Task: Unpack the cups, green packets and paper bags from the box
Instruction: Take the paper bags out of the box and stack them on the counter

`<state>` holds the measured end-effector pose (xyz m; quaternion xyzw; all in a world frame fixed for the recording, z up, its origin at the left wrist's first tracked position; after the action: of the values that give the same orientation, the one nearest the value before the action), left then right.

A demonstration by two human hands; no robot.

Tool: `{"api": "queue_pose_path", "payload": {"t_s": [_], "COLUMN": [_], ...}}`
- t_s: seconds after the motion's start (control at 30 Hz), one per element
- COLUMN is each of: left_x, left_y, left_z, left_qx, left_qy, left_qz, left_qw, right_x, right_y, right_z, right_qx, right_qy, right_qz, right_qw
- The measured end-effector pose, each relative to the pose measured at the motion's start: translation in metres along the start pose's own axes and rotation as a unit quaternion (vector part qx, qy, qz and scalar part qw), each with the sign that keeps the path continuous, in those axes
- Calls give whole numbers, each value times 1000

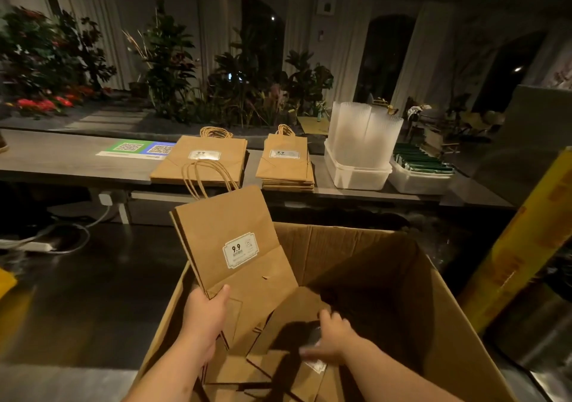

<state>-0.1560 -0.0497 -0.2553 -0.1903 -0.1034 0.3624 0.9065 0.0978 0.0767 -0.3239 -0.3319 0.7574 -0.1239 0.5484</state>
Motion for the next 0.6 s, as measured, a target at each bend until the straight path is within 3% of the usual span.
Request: {"api": "queue_pose_path", "payload": {"t_s": [0.1, 0.3, 0.6], "left_x": [-1, -4, -8], "left_y": [3, -1, -13], "left_z": [5, 12, 25], "left_qx": [16, 50, 109], "left_qy": [-1, 7, 11], "left_qz": [22, 49, 67], "left_qw": [1000, 998, 992], "right_x": [31, 47, 68], "right_y": [5, 24, 11], "right_z": [21, -7, -29], "right_qx": [15, -21, -72], "right_qy": [-123, -278, -341], "right_qz": [-111, -93, -131], "right_qw": [986, 956, 928]}}
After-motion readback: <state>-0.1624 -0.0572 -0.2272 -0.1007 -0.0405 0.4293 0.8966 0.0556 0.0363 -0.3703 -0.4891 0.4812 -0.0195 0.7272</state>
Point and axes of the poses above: each hand's wrist, its own y-axis towards the middle knuckle, its own x-axis out of the palm, z = x × y, the point moved 10 cm from there along y, towards the middle knuckle, and after that the axes turned 7 degrees about -x, right-handed, at the moved point
